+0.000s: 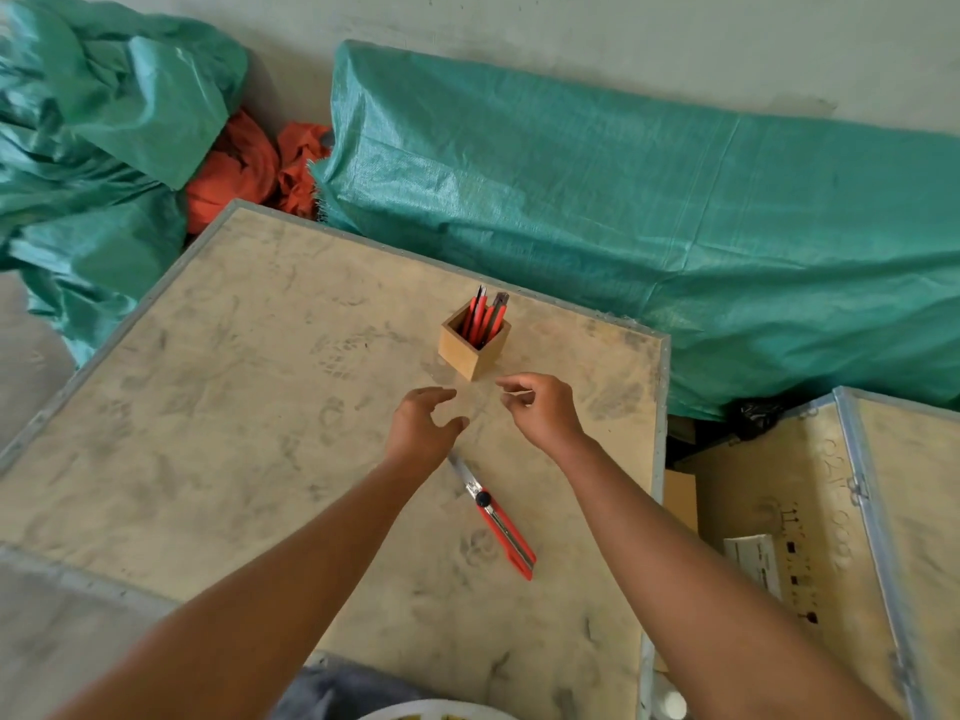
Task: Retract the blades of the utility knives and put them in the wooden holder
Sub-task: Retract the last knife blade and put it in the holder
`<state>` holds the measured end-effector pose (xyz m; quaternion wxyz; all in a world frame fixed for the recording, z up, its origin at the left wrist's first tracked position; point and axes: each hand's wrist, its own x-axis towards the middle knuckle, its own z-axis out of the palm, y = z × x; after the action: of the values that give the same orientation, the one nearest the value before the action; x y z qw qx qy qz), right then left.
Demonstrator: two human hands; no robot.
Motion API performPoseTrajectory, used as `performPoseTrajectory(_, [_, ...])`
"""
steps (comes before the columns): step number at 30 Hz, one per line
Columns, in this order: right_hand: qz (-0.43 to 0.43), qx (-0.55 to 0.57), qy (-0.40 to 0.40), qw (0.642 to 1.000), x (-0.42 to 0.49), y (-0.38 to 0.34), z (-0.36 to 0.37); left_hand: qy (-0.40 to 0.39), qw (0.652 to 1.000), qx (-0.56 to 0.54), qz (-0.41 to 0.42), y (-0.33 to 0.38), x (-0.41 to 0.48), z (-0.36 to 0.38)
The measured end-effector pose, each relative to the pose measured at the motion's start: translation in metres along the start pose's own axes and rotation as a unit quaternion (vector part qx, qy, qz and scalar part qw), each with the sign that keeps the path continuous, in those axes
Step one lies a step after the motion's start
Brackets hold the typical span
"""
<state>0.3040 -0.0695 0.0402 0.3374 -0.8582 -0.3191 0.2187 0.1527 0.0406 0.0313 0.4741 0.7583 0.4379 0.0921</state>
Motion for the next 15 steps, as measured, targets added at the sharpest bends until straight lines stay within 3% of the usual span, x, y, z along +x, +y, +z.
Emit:
performPoseTrajectory(7, [0.035, -0.048, -0.142, 0.988, -0.043, 0.036, 0.022, -0.040, 0.987, -0.073, -0.134, -0.038, -0.090, 0.056])
performPoseTrajectory(15, [0.027, -0.076, -0.246, 0.966, -0.066, 0.057, 0.052, -0.060, 0.980, -0.103, -0.160, -0.047, -0.114, 0.099])
